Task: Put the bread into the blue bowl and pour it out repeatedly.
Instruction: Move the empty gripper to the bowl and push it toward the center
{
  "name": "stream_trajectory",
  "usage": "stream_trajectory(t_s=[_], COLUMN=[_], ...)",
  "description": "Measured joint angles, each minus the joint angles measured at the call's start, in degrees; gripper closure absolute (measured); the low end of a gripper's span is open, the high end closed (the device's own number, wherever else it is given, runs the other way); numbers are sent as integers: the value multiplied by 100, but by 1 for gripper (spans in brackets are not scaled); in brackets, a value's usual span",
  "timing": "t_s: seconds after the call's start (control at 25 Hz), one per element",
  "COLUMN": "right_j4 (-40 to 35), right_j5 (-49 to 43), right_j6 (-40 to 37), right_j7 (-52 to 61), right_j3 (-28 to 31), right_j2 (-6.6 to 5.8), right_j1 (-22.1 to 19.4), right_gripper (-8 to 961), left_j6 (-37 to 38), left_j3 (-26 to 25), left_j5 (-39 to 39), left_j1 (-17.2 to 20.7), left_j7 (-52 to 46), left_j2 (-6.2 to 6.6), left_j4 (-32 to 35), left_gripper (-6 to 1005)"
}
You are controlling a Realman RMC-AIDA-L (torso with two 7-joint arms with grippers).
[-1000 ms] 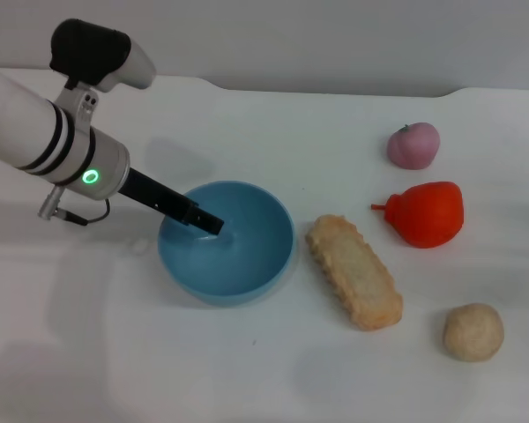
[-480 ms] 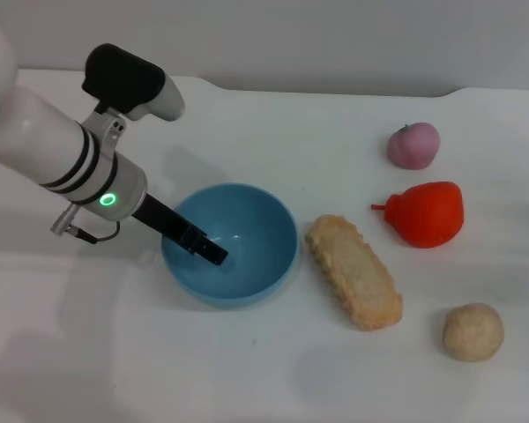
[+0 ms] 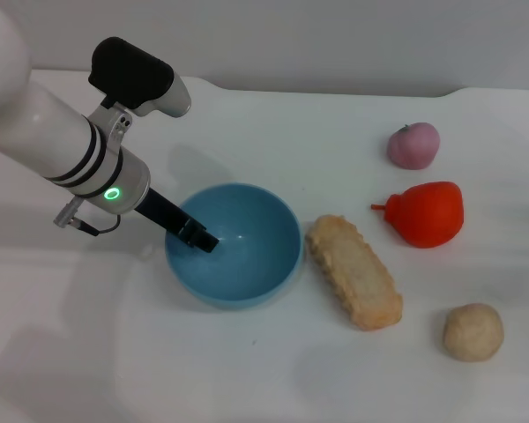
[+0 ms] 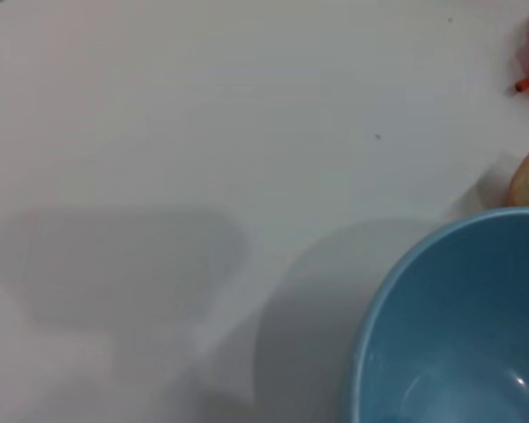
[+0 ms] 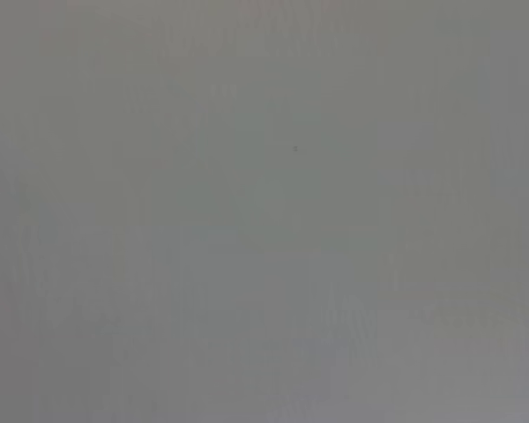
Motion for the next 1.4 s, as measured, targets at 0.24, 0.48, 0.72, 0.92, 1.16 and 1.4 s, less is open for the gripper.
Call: stream_trajectory(t_s=[0.24,0.48,0.72,0.92,1.16,1.4], right_j4=[0,-7,-165,-1002,-2382,-3880], right_j5=[4,8,-218,-1458,-4137,-7511], right_j6=[0,0,34,263,597,210], right_j7=[0,0,881,2565,5499,9117], right_j3=[9,10,-161,-436,-472,-563], right_j2=[0,0,-45,-57,-101,-196], right_j1=[11,21,81,35,121,440], right_gripper=[272,272,272,272,272,272], left_j6=[14,98,233,497,609,458], left_j3=[48,36,-76,-678,-1543,-1824], left_j5=[53,65,69,68,68,66], left_j1=[-20,-74,-116,-116,-60,23], left_j7=[-53,-499,-1325,-1626,-1915,-1925], left_j2=[-3,7,36,31,37,41], left_j4=[-8,-8,35,54,119,151], left_gripper=[545,753,968,1001,1000,1000])
